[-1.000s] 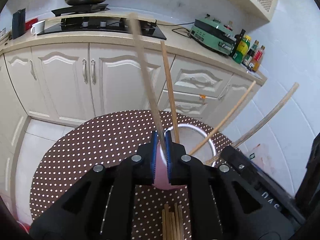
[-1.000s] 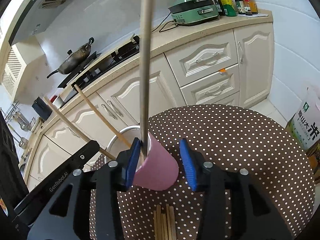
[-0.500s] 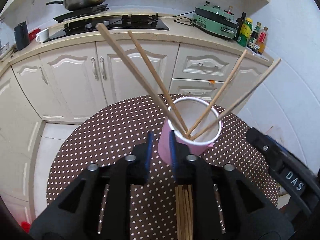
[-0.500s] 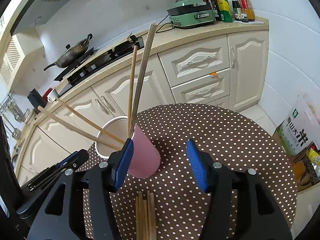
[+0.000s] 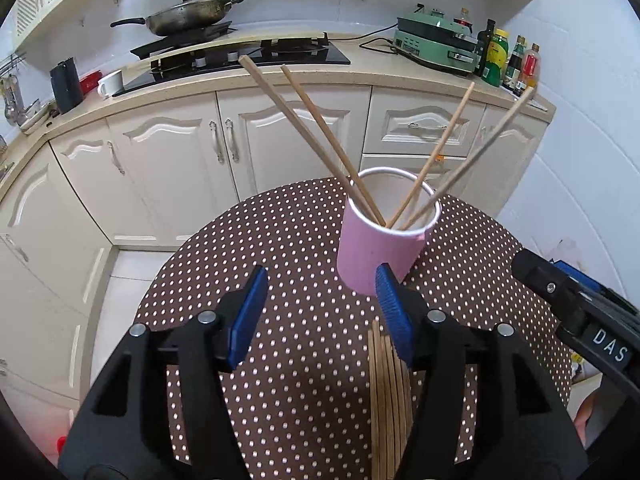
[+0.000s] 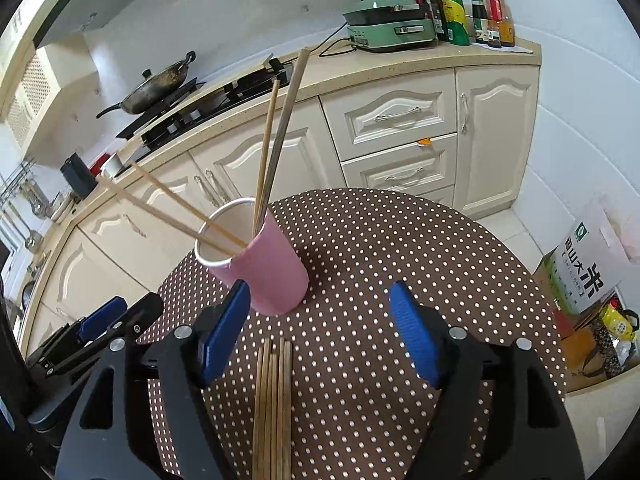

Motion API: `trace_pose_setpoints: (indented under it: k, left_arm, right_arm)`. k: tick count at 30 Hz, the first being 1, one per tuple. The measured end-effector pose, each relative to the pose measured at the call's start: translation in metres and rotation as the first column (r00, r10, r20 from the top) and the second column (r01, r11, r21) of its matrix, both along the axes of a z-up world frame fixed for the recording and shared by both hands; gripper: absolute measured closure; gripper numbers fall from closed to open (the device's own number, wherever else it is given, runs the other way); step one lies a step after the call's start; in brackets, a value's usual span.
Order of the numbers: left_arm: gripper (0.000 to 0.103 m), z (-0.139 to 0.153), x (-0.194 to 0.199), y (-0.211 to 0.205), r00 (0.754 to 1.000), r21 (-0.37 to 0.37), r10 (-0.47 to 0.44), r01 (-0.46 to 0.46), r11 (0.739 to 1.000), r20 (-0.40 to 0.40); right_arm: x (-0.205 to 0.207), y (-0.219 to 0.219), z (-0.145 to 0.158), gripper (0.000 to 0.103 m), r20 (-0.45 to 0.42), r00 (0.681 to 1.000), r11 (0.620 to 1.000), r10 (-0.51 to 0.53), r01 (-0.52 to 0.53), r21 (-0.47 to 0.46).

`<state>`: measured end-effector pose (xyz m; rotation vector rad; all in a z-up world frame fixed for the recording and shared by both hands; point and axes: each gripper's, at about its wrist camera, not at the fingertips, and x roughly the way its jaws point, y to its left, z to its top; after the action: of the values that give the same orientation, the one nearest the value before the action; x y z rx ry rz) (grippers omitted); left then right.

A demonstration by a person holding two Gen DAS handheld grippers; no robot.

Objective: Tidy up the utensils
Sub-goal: 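Move both open grippers back down toward the remaining wooden chopsticks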

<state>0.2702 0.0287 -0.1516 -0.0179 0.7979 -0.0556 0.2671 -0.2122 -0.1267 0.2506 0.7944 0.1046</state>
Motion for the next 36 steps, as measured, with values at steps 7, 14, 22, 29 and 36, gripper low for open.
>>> trace_pose_setpoints:
  k: [7,14,22,29,36]
  left_arm:
    - [0.041,0.001,-0.027,-0.002,1.0,0.015,0.005,-0.005,1.0,-0.013]
    - [0.036,-0.003,-0.049,-0.001,0.999,0.03,0.017,-0.016,0.999,-0.033]
    - [0.034,-0.019,-0.068,0.006,0.996,0.044,0.03,-0.027,0.999,-0.089]
    - [0.031,-0.033,-0.08,0.01,0.988,0.054,0.03,-0.022,0.998,-0.151]
    - [0.03,-0.052,-0.085,0.016,0.977,0.065,0.024,-0.011,0.998,-0.21]
  right_arm:
    - [-0.019,0.0,0.0,0.03,-0.037,0.998,0.998,0.054,-0.055,-0.023]
    - [-0.037,0.004,-0.008,0.022,-0.09,0.99,0.991,0.111,-0.117,-0.059]
    - [-0.047,0.007,-0.027,0.021,-0.187,0.972,0.985,0.143,-0.157,-0.066]
    - [-0.055,0.02,-0.049,0.02,-0.283,0.943,0.974,0.177,-0.21,-0.09]
    - [-0.056,0.033,-0.068,0.02,-0.347,0.918,0.963,0.191,-0.244,-0.117]
